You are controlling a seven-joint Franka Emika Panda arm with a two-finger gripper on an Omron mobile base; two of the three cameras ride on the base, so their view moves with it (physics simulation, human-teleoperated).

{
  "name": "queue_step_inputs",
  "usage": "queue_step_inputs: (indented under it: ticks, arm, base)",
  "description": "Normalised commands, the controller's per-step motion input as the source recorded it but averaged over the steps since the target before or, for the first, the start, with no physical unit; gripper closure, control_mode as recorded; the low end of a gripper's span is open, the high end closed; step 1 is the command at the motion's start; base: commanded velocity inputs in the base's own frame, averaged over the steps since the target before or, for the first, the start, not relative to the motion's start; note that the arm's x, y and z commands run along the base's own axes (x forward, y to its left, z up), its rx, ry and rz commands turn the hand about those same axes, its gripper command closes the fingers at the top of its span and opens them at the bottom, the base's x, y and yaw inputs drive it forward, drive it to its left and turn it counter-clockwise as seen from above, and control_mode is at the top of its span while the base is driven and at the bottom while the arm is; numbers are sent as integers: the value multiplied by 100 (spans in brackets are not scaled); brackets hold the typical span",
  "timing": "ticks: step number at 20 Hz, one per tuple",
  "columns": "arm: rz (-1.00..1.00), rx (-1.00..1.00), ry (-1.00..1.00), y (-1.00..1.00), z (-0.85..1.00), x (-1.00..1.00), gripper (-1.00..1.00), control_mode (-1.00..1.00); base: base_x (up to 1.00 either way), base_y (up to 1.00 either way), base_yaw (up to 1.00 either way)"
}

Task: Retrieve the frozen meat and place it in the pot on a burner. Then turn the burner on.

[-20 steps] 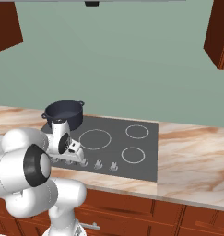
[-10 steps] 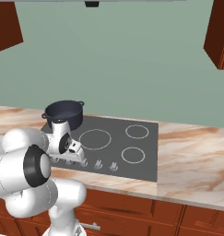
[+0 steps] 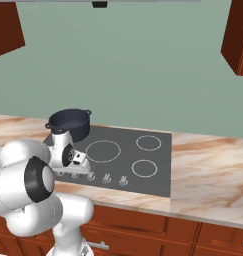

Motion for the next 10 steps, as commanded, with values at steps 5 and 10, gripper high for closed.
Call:
queue_step_inputs:
  ticks: [5, 10]
  arm:
    - [32, 2, 0, -20, -10, 17, 100, -100]
    - [41, -1, 0, -4, -17, -1, 100, -100]
  base:
    - [0, 0, 0]
    - [0, 0, 0]
